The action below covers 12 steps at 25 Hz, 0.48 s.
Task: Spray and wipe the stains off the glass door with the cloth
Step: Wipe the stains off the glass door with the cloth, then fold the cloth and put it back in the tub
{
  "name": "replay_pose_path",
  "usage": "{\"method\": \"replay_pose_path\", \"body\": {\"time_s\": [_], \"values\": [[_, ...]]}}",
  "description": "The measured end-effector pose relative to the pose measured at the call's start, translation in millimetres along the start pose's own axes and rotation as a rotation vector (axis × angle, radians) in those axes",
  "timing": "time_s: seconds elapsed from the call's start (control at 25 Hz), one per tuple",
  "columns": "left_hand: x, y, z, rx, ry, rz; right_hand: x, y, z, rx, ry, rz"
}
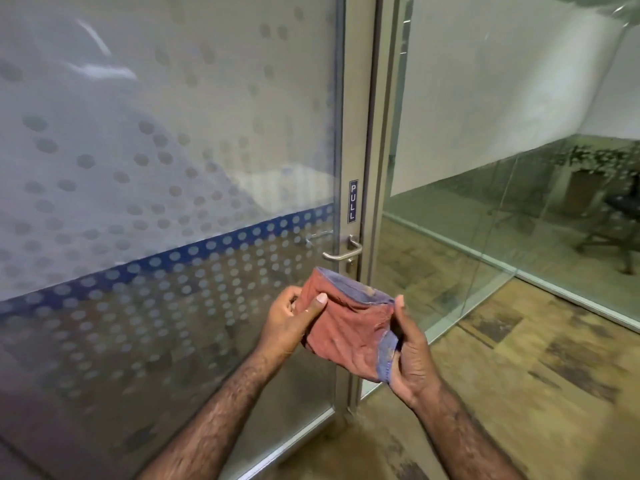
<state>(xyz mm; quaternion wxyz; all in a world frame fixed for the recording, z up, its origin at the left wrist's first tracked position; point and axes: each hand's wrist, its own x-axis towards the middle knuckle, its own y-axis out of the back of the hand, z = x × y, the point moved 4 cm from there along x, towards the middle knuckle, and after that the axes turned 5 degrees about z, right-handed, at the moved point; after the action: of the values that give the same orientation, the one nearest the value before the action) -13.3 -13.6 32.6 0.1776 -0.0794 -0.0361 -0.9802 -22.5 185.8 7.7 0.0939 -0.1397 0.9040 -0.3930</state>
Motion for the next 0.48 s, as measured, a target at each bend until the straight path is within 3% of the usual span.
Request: {"method": "replay_pose_path", "body": {"time_s": [0.28, 0.36, 0.48], "values": [[-21, -60, 26, 0.172, -0.192, -0.139, -34, 67, -43, -0.718, 0.364, 0.403], [-25, -80, 28, 0.215, -0.18, -0.211, -40, 71, -46, -0.961, 0.391, 0.366], [-32, -112, 28, 0.288, -0.141, -0.367, -42, 79, -44, -1.012, 0.351, 0.243]]}}
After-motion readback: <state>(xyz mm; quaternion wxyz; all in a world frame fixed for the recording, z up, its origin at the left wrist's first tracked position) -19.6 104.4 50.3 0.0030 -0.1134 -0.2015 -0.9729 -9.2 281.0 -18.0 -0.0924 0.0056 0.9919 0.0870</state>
